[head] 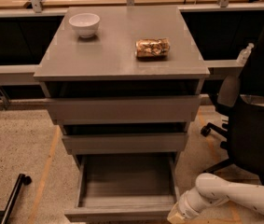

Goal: Close bottom drawer

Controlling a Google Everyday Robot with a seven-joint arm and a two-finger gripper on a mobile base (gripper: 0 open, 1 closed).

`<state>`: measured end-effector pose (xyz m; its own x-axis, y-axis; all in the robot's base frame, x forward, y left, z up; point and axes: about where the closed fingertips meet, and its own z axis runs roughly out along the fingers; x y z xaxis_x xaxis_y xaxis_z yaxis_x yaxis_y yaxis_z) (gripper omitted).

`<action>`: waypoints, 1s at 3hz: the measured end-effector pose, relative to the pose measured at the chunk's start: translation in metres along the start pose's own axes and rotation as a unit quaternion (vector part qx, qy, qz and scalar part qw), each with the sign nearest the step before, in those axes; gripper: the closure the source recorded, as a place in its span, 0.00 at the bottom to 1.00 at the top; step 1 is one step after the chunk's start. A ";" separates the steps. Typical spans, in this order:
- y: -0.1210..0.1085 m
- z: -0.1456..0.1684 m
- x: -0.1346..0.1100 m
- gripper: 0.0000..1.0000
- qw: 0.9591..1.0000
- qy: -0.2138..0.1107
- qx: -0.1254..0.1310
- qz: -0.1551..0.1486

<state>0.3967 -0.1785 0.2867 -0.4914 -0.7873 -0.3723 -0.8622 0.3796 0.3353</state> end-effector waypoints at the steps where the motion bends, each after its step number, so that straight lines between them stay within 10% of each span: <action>1: -0.009 0.027 0.008 1.00 0.999 -0.034 -0.033 -0.003; 3: -0.060 0.089 0.023 1.00 0.994 -0.066 -0.080 0.031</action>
Offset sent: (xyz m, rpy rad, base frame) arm 0.0248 -0.0017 -0.0924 0.1901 0.0764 -0.0308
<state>0.4260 -0.1758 0.1814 -0.5642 -0.6904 -0.4528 -0.8043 0.3357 0.4904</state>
